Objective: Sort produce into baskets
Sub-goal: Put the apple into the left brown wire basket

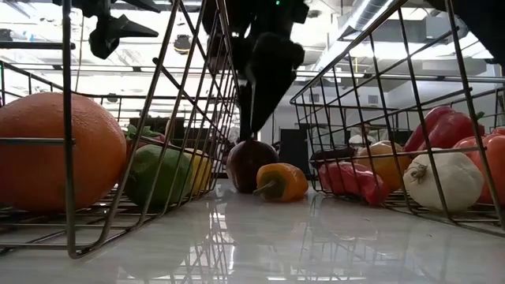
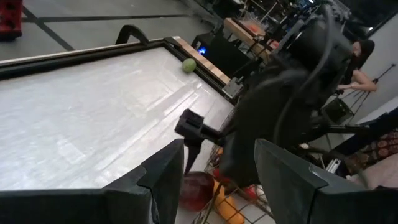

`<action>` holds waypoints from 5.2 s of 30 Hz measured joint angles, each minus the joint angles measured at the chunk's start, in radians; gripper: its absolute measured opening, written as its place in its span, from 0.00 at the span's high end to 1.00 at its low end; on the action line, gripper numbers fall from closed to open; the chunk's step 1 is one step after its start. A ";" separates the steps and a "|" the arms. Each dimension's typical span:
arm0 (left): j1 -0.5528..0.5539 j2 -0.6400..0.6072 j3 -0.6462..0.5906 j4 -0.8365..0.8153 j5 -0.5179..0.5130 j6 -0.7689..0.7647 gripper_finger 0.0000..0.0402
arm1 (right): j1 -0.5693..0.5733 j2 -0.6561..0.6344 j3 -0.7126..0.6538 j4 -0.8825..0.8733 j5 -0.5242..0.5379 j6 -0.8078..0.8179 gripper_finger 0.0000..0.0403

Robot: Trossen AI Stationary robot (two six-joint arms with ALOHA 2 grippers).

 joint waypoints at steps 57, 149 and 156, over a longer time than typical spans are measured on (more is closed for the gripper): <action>0.000 -0.002 0.001 0.000 -0.001 0.004 0.54 | -0.149 0.060 0.103 0.044 0.025 -0.051 0.79; 0.002 -0.046 0.001 -0.018 0.039 0.054 0.54 | -0.159 0.190 0.337 -0.469 -0.040 0.010 0.03; 0.002 -0.045 0.001 -0.018 0.036 0.055 0.54 | -0.160 0.191 0.250 -0.467 -0.032 -0.001 0.09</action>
